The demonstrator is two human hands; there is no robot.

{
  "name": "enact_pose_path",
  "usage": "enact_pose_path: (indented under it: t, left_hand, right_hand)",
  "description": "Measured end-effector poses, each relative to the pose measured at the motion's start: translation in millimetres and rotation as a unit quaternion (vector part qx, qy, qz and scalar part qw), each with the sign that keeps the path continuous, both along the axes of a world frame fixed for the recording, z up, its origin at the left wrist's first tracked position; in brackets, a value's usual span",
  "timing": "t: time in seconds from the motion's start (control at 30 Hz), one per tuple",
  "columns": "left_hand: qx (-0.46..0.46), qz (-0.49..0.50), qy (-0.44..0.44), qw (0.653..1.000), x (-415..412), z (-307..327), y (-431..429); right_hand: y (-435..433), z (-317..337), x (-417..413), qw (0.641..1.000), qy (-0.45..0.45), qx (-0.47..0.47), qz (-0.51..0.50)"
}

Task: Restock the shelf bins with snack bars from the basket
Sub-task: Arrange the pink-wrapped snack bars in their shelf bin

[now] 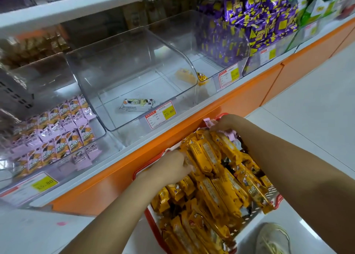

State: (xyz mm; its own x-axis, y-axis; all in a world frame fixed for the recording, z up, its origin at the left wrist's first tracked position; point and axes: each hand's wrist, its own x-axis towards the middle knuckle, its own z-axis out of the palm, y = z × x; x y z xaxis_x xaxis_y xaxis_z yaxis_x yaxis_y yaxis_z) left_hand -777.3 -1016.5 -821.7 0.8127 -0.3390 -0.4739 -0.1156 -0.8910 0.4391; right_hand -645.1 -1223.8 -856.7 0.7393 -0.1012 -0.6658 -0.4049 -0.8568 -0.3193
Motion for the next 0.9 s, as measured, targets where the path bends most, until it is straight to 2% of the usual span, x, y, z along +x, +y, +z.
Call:
enact_pose_path:
  t: [0.07, 0.17, 0.3, 0.37, 0.43, 0.5, 0.57, 0.63, 0.77, 0.83, 0.9]
  left_hand:
    - [-0.013, -0.006, 0.0, 1.0, -2, 3, -1]
    - [-0.011, -0.013, 0.004, 1.0, -4, 10, -1]
    - [-0.003, -0.002, 0.003, 1.0, -7, 18, 1]
    - [-0.01, 0.007, -0.004, 1.0, -8, 22, 2]
    - [-0.025, 0.021, -0.032, 0.999, -10, 24, 3]
    - [-0.078, 0.058, -0.06, 0.993, -11, 27, 4]
    - [-0.161, 0.105, -0.084, 0.978, -13, 33, 5]
    - [-0.255, 0.161, -0.094, 0.949, -16, 42, 5]
    - [-0.424, 0.259, -0.004, 0.868, -28, 60, 13]
    - [-0.451, 0.246, 0.022, 0.858, -37, 64, 18]
    - [-0.453, 0.239, 0.002, 0.859, -47, 67, 24]
  right_hand:
    - [2, 0, -5, 1.0, 0.012, 0.028, -0.002]
    - [-1, 3, -12, 0.999, -0.015, 0.048, 0.007]
    - [-13, 15, -29, 0.986, -0.112, 0.083, -0.089]
    - [-14, 19, -46, 0.953, -0.205, 0.17, -0.144]
    - [-11, 24, -67, 0.889, -0.317, 0.272, -0.187]
    - [-7, 36, -89, 0.838, -0.36, 0.356, -0.205]
    - [-1, 53, -109, 0.803, -0.328, 0.451, -0.209]
    - [6, 73, -130, 0.775, -0.25, 0.54, -0.211]
    - [33, 86, -172, 0.754, -0.127, 0.612, -0.203]
    - [49, 85, -183, 0.758, -0.101, 0.62, -0.174]
    - [67, 89, -194, 0.773, -0.097, 0.604, -0.171]
